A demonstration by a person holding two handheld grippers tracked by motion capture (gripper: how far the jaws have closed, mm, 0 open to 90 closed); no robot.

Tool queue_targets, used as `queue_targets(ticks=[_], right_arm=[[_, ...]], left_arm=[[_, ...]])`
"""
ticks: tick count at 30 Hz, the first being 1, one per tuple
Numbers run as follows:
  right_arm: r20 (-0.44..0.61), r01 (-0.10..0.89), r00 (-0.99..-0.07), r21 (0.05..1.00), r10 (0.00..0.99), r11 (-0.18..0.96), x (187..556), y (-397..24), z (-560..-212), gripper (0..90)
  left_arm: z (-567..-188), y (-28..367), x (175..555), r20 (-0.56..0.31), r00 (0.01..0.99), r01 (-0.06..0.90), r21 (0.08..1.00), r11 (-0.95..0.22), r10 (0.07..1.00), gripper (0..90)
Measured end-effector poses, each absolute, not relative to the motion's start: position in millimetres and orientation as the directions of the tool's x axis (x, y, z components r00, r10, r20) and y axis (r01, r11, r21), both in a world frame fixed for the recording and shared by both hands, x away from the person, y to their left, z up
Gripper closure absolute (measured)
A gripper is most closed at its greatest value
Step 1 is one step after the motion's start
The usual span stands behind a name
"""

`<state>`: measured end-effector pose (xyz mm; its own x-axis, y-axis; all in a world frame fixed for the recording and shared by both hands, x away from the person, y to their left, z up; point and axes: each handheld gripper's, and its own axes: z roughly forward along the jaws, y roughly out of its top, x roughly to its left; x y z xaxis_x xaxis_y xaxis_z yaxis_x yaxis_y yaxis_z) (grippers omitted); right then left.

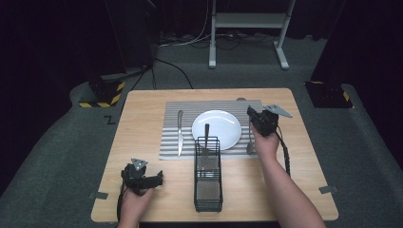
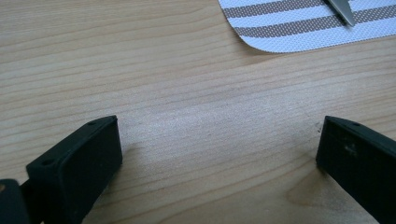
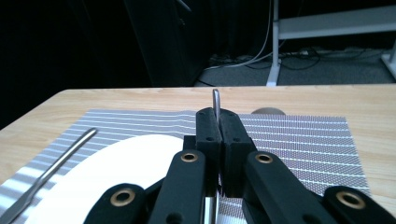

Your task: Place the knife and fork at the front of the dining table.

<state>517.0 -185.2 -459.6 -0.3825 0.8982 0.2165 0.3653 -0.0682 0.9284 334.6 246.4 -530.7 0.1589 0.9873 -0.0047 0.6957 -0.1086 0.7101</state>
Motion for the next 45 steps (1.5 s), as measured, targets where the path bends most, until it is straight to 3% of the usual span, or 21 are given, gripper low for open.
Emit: queue_targets(ticks=[20,34,45], right_arm=[[0.263,0.525,-0.271,0.847,0.926,-0.087,567.7,-187.4,-496.3,85.0],[0.227,0.581,-0.236,0.812,0.945,-0.05,576.9,-184.0,-502.0,83.3],[0.22,0.607,-0.226,0.793,0.949,-0.04,578.5,-189.9,-508.0,75.5]], left_arm=[[-530.6,247.0,334.6,-0.008,0.166,0.697,0.709,-0.112,0.986,0.2],[-530.6,247.2,334.6,-0.008,0.168,0.696,0.709,-0.113,0.986,0.2],[-530.6,247.2,334.6,-0.008,0.169,0.696,0.709,-0.114,0.986,0.2]])
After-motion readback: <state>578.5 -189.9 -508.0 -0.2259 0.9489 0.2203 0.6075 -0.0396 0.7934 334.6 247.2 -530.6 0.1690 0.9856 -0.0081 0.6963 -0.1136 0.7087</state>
